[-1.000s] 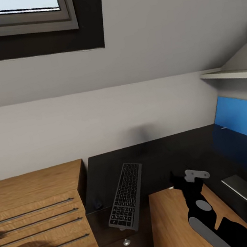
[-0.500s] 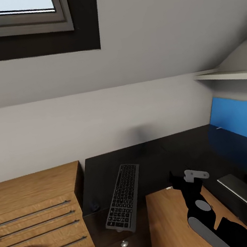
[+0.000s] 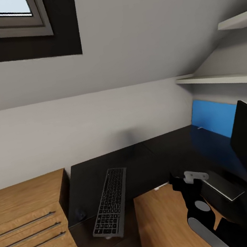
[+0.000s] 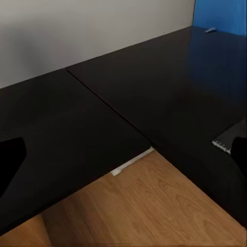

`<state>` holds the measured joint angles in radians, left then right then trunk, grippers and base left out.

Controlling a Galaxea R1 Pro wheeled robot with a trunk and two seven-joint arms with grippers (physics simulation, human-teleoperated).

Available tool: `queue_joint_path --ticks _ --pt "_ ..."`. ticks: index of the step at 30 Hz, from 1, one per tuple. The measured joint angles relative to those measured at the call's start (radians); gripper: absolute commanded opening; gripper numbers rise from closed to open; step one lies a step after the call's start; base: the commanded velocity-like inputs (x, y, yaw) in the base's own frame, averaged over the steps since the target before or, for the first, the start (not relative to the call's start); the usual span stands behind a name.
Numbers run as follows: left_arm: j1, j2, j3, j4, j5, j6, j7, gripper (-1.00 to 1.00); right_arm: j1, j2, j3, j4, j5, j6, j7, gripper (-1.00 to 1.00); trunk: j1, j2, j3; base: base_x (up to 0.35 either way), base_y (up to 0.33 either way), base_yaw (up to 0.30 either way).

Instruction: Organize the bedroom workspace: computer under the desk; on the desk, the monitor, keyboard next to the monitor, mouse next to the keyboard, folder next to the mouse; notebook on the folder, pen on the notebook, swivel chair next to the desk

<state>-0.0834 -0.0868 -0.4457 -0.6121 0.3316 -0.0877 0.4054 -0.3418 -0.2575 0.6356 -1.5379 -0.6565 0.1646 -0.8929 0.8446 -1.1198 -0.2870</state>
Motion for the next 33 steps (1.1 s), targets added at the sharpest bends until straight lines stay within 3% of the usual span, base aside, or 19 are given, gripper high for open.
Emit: queue_joint_path --ticks 14,21,27,33 --pt "0.0 0.0 0.0 0.0 0.001 0.0 0.0 1.0 0.0 0.002 0.0 0.043 0.001 0.0 0.005 1.0 0.0 0.0 0.009 0.0 0.0 -0.266" --pt "0.0 0.0 -0.001 0.0 0.0 0.0 0.0 1.0 0.0 0.002 0.001 0.045 0.001 -0.001 0.006 1.0 0.0 0.0 0.01 0.0 0.0 -0.085" --pt "0.0 -0.012 -0.003 0.015 0.0 -0.002 -0.003 1.0 0.024 0.036 -0.017 0.033 0.012 -0.027 0.031 1.0 0.0 0.0 0.01 0.002 0.003 0.0" --pt "0.0 -0.018 0.0 0.016 0.001 -0.002 -0.003 1.0 0.003 0.051 0.015 0.046 0.012 -0.039 0.004 1.0 0.0 0.0 0.01 0.122 0.202 0.0"
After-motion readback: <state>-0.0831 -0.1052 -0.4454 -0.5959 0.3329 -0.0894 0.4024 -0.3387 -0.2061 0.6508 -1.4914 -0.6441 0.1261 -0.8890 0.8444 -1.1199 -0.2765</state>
